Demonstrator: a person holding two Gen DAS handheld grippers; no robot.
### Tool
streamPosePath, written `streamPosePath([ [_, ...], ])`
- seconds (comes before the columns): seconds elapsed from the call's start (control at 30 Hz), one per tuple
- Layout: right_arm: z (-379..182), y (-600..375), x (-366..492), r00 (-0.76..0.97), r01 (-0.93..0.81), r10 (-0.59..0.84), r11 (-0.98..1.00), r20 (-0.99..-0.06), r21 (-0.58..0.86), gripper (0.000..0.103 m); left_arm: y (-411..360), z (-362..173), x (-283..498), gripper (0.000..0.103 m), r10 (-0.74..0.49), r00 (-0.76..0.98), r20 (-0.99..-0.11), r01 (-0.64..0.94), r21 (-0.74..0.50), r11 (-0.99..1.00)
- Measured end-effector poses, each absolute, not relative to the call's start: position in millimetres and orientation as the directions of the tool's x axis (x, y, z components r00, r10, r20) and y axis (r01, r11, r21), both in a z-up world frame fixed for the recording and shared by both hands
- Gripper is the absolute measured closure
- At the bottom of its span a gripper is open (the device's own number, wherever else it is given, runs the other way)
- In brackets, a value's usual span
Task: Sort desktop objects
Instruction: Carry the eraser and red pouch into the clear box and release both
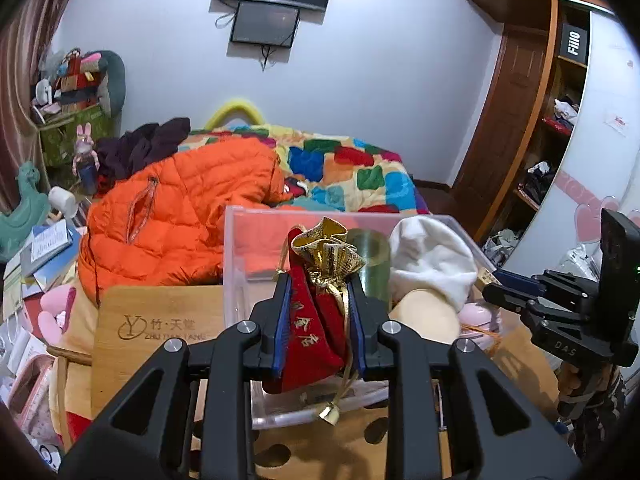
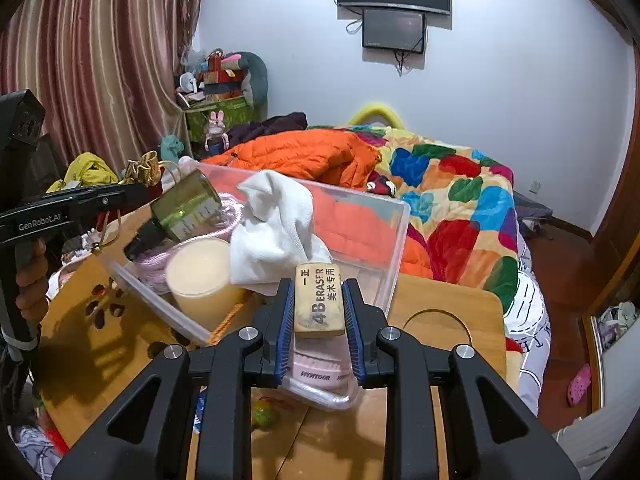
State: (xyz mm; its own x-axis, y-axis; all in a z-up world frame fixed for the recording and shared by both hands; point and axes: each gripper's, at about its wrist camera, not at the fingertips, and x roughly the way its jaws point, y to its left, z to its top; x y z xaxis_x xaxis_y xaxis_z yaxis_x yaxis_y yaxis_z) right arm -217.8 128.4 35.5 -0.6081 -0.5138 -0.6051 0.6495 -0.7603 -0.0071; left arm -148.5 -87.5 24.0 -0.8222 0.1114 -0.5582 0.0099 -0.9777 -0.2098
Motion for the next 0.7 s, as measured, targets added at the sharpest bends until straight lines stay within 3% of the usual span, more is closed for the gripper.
streamPosePath([
  [0.7, 32.5, 110.7, -218.9, -0.615, 0.659, -0.495, -0.750, -0.614, -0.055, 0.077, -80.2, 10.5, -155.2, 0.073, 0.099, -0.787, -0.609, 0.016, -0.181, -0.983],
])
